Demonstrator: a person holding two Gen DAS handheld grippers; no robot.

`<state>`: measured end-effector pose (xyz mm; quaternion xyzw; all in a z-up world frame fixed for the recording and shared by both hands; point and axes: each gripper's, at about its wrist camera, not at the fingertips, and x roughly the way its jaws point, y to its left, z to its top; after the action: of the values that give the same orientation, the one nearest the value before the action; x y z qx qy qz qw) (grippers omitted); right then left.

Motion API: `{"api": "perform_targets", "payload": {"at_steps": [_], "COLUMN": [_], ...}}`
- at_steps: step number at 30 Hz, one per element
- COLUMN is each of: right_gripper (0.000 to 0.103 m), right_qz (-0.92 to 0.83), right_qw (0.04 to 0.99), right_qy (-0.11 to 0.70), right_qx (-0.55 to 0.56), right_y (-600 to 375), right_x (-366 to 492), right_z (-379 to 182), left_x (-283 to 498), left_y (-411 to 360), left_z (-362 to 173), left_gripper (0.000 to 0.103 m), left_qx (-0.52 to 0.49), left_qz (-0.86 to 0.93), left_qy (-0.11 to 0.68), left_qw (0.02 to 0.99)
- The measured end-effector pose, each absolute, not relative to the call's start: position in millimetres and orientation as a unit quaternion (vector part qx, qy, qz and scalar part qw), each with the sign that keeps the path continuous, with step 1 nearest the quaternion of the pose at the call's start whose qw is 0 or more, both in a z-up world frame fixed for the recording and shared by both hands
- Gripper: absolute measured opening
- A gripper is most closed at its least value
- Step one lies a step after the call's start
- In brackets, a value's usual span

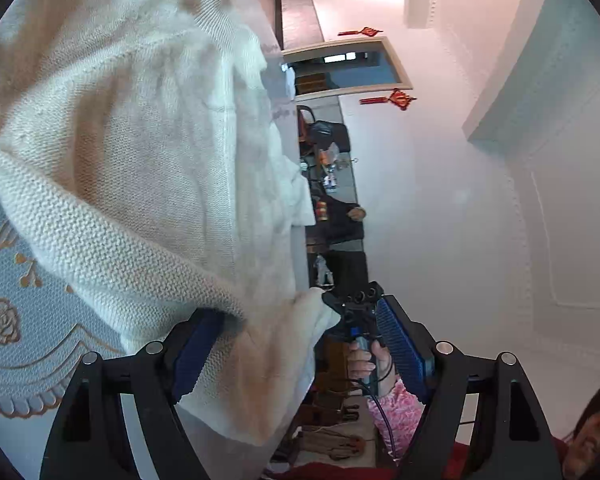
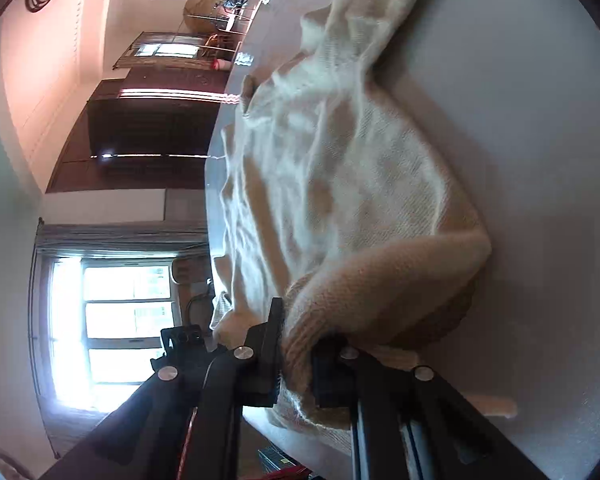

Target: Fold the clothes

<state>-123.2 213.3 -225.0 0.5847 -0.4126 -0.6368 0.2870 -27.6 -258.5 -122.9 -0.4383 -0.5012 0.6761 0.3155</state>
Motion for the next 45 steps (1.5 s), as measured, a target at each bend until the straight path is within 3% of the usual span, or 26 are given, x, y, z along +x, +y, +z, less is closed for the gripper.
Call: {"api": "perform_targets", "payload": {"at_steps": [11,16,23,32,35,37,38,39,45], "right_gripper": [0.012,0.013,0.015,0.015,0.015,0.015,0.015,0.015,0.013], "right_qz": [-0.638,-0.628,-0.629,-0.617,-0.615,-0.616,-0.617,-0.618,-0.627], "right_qw": [0.289,0.295,0.304,0.306,0.308,0.306,0.305,0.303,0.301], "right_qy": [-0.389,-0.386,-0.364,-0.359,-0.358,-0.357,-0.357,-0.356,-0.351], "right_qx": [0.599,0.608,0.615,0.630,0.631,0.632,0.632,0.632,0.627], "right_y": [235.9,237.1,229.1,225.9,222.1,220.2,219.3,218.1,214.7], "right_x": [-125.6,-120.4,-125.6,-121.5,-120.9,-120.9,-120.8,-121.0,-116.6], "right_z": [-236.1,-246.4,-245.2,-257.4,-257.6,-257.0,-256.6,-256.1,-241.9], "left_x": [8.7,31.5,65.2,56.4,46.7,39.6,35.0,30.1,33.7], "left_y": [-252.6,-242.3,-226.0,-264.5,-257.4,-248.8,-244.0,-239.0,-242.3], "left_z": [-115.6,-114.9,-118.1,-90.8,-92.8,-95.4,-98.0,-100.8,-81.1], "left_gripper": [0.080,0.080,0.079,0.080,0.079,0.054,0.018,0.009,0.008], "left_qx": [-0.540,-0.518,-0.518,-0.383,-0.389,-0.405,-0.424,-0.445,-0.526], "left_qz": [0.753,0.784,0.753,0.835,0.842,0.843,0.841,0.837,0.802], "left_qy": [-0.281,-0.184,-0.171,-0.268,-0.266,-0.246,-0.233,-0.219,-0.184], "left_qw": [0.249,0.288,0.369,0.291,0.265,0.254,0.243,0.232,0.212]}}
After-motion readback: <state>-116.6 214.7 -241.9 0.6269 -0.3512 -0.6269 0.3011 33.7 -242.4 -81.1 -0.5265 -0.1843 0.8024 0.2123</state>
